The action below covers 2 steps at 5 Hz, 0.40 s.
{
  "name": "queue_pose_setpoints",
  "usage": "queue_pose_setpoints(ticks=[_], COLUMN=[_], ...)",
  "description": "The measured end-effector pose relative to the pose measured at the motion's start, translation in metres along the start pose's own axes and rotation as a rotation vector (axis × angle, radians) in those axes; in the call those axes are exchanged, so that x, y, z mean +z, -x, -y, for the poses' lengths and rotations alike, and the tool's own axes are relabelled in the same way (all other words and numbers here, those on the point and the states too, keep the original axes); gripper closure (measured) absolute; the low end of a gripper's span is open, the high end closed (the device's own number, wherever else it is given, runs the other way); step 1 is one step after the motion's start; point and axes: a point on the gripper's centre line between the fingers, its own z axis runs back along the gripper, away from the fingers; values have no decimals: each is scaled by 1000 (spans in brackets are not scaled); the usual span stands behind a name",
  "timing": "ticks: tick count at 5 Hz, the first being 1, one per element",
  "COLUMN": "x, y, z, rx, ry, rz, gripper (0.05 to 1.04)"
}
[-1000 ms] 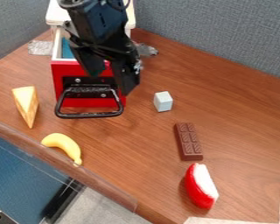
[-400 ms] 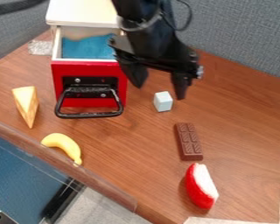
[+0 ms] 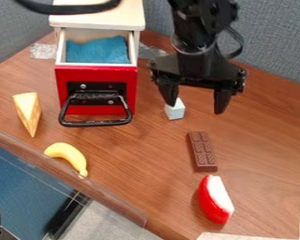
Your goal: Put the chocolate inside the drawer
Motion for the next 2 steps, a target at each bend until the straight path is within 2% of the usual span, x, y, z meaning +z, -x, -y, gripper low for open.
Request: queue_pose_setpoints(ticks=[1,2], x=[-13,-24], y=[-10,-17], z=[11,21], rx=[131,208], ry=[-9,-3], rz=[-46,-89], gripper=[83,83])
